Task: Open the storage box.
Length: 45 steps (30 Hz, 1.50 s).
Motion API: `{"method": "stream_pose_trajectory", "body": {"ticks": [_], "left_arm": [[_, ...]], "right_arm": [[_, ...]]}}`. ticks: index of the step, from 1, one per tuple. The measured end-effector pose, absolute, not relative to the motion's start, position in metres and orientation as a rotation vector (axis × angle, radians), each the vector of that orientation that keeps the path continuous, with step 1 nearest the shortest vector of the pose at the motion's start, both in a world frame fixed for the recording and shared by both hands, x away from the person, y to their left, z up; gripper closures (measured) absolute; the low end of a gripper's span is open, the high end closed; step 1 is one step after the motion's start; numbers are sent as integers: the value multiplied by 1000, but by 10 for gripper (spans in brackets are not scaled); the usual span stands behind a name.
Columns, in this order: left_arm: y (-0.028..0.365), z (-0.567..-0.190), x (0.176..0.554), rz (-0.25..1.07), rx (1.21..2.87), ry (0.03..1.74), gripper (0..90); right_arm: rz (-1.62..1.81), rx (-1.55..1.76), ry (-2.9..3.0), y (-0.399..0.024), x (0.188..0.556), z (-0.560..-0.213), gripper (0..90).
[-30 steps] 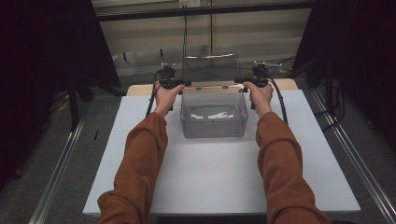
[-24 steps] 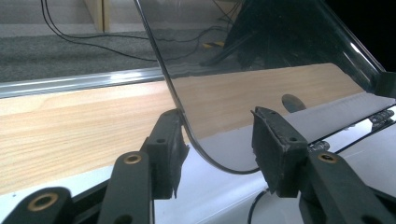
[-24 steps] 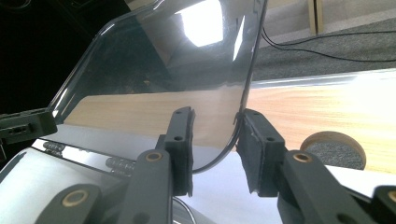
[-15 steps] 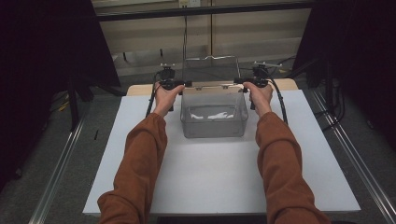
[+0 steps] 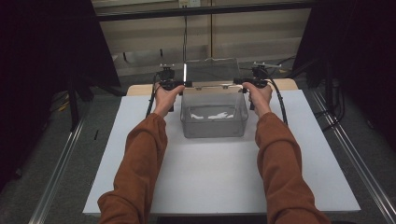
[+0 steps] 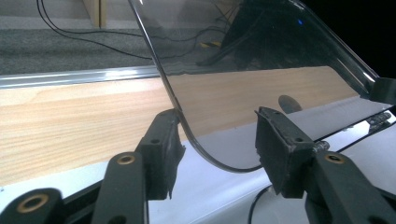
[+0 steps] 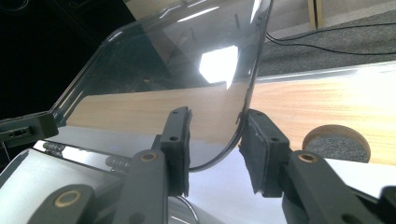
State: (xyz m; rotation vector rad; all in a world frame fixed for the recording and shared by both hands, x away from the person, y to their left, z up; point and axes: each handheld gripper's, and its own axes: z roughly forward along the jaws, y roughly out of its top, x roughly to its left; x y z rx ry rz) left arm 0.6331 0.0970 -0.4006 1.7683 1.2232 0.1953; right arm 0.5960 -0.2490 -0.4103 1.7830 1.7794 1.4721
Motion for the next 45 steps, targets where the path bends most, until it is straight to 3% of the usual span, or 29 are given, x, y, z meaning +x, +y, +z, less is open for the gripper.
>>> {"method": "stream_pose_trajectory", "body": {"ticks": [12, 17, 18, 24, 29, 33, 41, 45], "left_arm": [[98, -404, 635, 229, 1769, 1220, 484], [96, -405, 635, 203, 1774, 1190, 454], [93, -405, 634, 238, 1792, 1188, 475], [90, -405, 632, 290, 1759, 1175, 362], [94, -401, 630, 348, 1755, 1129, 292], [97, -401, 627, 350, 1727, 1123, 227], [87, -397, 611, 447, 1735, 1042, 128], [82, -393, 603, 450, 1723, 1017, 86]], "right_arm": [[1452, 1799, 1761, -247, 596, -413, 558], [1420, 1778, 1760, -249, 595, -411, 588], [1453, 1770, 1746, -250, 595, -410, 626], [1425, 1671, 1751, -240, 593, -407, 566], [1407, 1603, 1750, -236, 592, -407, 483], [1397, 1545, 1717, -237, 589, -404, 356], [1372, 1498, 1719, -239, 580, -402, 247], [1336, 1455, 1717, -236, 572, -401, 108]]}}
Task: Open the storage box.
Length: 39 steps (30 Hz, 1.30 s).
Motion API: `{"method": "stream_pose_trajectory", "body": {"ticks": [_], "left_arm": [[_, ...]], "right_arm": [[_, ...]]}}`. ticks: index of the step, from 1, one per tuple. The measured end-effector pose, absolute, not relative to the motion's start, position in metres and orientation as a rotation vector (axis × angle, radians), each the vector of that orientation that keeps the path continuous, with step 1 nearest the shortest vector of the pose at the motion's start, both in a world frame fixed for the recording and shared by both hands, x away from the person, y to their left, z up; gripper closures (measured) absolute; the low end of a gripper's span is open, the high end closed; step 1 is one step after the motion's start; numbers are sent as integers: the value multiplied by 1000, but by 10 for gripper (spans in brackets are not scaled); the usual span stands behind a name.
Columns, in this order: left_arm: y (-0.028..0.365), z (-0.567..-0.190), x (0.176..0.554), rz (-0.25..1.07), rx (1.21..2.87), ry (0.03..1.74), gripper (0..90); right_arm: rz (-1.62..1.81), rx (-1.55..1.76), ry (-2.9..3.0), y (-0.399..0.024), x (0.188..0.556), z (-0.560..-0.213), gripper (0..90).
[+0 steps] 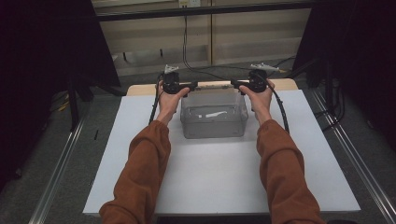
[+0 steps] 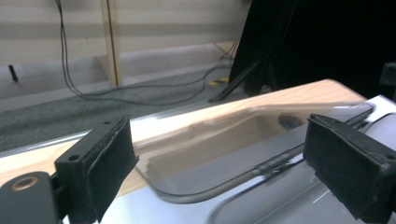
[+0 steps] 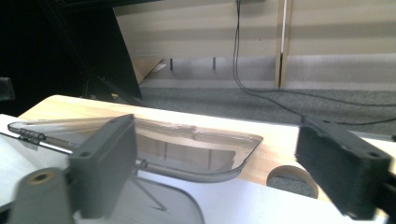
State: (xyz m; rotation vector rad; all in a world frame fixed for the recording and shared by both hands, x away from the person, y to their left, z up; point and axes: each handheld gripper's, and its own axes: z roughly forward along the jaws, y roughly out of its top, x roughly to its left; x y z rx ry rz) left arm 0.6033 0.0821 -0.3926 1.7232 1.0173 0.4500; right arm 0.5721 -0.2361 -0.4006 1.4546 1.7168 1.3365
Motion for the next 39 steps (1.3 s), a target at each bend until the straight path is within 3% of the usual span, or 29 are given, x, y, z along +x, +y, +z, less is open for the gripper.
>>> {"method": "stream_pose_trajectory", "body": {"ticks": [7, 39], "left_arm": [[82, -390, 590, 520, 1755, 971, 42], [106, -394, 539, 601, 1635, 911, 33]], "right_arm": [[1332, 1396, 1692, -237, 559, -398, 24], [1302, 1236, 1613, -236, 502, -393, 16]]}}
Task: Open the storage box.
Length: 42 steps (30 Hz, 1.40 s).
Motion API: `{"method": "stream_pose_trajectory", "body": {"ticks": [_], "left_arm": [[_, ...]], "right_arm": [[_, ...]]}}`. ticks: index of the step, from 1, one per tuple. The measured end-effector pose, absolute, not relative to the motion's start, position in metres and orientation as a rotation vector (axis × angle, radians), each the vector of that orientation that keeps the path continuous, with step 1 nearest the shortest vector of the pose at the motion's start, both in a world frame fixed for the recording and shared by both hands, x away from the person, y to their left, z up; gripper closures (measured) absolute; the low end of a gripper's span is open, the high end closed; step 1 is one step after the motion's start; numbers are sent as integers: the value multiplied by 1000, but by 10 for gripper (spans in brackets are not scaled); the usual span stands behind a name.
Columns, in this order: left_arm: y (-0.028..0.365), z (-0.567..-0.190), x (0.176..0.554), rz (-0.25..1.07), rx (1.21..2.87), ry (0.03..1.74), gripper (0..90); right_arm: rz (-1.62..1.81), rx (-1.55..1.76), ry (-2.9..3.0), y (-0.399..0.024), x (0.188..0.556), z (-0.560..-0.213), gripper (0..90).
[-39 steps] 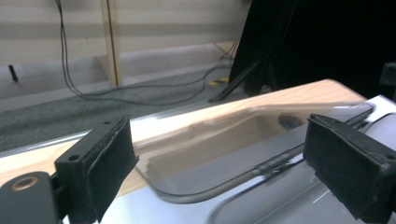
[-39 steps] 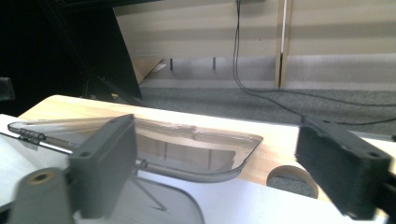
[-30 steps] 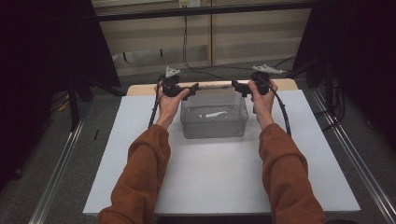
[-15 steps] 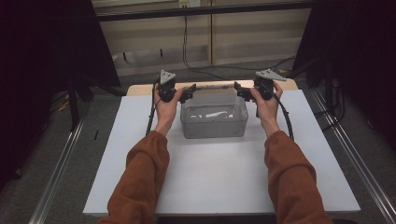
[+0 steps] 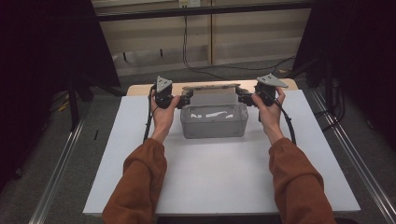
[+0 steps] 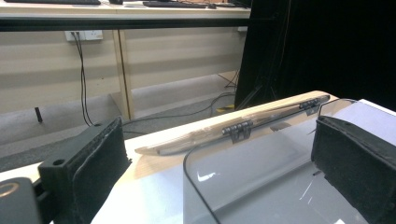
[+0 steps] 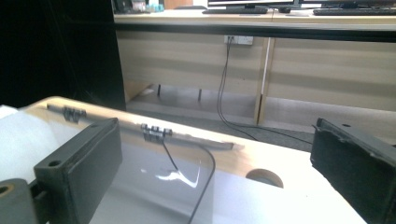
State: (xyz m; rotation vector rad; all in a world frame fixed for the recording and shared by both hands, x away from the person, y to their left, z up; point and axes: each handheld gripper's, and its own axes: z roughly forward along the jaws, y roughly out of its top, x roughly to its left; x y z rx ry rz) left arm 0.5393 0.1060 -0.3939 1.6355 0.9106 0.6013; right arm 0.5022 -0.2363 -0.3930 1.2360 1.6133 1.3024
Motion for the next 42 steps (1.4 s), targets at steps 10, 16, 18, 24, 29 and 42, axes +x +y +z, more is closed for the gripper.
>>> {"method": "stream_pose_trajectory", "body": {"ticks": [10, 16, 18, 24, 29, 42], "left_arm": [[125, -400, 525, 631, 1627, 915, 33], [132, -398, 510, 621, 1598, 887, 33], [135, -398, 505, 630, 1595, 883, 32], [142, -398, 493, 626, 1599, 873, 32], [145, -398, 483, 629, 1596, 866, 33], [150, -405, 461, 597, 1589, 860, 42]], "right_arm": [[1277, 1176, 1624, -230, 484, -394, 12], [1276, 1171, 1603, -231, 471, -395, 0], [1260, 1167, 1599, -233, 467, -397, 0], [1238, 1182, 1579, -239, 456, -405, 0], [1271, 1210, 1554, -244, 447, -407, 0], [1257, 1197, 1551, -246, 417, -415, 0]]}}
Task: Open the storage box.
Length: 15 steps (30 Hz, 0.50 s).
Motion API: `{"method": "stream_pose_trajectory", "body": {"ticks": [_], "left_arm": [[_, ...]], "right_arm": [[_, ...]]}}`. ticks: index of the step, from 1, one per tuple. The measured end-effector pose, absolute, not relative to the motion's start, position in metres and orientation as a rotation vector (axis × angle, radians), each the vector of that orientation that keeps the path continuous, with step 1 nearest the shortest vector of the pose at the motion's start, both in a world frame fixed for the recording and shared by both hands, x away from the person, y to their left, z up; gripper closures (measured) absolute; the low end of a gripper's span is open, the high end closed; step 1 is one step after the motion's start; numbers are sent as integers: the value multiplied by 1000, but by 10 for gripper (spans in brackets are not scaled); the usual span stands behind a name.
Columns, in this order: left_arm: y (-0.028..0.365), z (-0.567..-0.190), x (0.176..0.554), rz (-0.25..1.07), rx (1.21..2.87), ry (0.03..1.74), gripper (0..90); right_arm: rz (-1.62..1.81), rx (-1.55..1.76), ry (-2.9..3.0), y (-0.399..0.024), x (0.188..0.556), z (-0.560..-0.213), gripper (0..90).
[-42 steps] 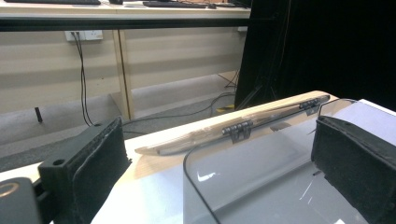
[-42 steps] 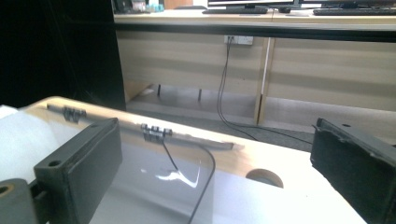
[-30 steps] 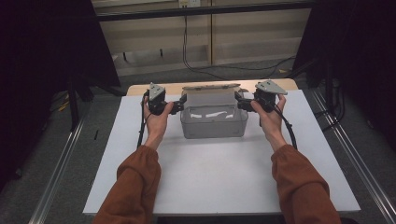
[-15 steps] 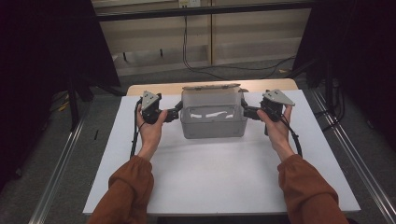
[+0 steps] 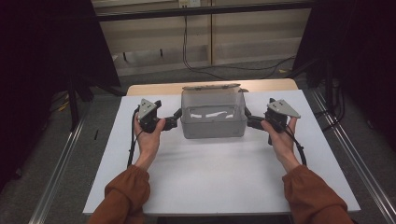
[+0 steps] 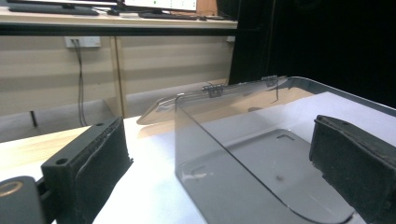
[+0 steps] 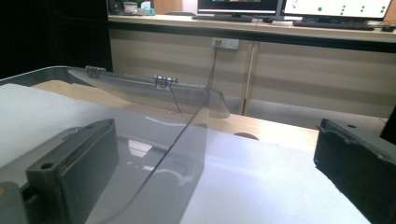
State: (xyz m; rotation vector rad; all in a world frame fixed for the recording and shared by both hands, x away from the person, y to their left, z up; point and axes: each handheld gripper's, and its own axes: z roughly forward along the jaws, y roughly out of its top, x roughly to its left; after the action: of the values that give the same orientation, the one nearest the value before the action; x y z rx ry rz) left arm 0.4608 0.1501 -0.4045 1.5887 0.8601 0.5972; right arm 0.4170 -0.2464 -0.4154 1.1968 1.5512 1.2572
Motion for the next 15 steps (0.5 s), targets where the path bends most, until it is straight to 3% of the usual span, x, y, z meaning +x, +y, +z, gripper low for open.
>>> {"method": "stream_pose_trajectory", "body": {"ticks": [15], "left_arm": [[157, -412, 431, 617, 1579, 853, 43]], "right_arm": [[1269, 1180, 1530, -257, 381, -418, 0]]}}
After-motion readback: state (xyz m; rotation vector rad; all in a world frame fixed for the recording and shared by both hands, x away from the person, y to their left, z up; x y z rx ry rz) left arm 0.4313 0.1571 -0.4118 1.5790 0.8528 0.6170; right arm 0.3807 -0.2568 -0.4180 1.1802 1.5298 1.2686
